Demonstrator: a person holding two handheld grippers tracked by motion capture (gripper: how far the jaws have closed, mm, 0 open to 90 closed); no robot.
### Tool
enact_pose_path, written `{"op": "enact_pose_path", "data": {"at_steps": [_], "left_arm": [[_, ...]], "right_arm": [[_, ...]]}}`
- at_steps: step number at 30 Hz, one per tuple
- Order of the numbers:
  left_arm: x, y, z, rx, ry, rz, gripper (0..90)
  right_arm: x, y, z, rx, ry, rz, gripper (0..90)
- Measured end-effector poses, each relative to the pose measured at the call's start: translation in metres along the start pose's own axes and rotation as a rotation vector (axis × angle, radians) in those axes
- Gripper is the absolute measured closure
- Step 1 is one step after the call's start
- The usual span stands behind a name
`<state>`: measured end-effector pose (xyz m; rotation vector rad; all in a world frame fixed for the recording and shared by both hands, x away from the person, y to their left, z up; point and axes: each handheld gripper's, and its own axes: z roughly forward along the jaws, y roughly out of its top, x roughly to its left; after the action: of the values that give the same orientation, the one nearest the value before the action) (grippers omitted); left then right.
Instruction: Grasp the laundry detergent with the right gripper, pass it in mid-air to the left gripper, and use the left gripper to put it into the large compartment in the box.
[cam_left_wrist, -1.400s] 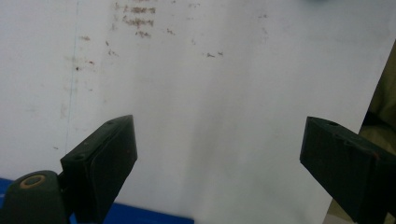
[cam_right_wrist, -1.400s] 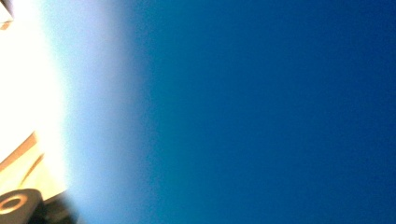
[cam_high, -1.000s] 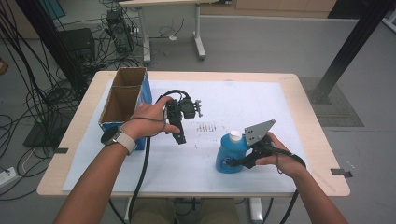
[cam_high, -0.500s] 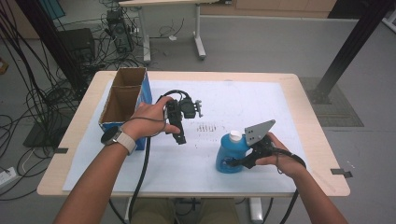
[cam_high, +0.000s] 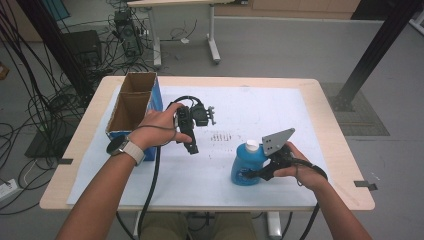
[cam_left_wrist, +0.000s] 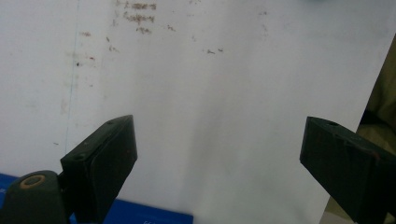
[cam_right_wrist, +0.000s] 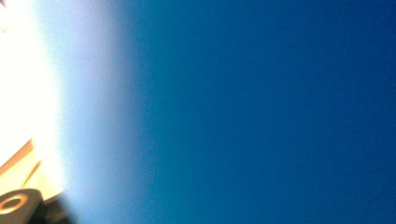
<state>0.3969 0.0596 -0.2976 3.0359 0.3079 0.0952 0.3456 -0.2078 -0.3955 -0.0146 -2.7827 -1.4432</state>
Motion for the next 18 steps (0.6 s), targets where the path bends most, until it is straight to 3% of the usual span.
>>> {"op": "enact_pose_path", "data": {"at_steps": [18], "left_arm": [[-0.0033,-0.002,-0.0081,0.006,-0.019,-0.01,12.0]], "right_arm": [[0.0009,0.0032,0.0001,0.013,-0.008,0.002,43.6]]}}
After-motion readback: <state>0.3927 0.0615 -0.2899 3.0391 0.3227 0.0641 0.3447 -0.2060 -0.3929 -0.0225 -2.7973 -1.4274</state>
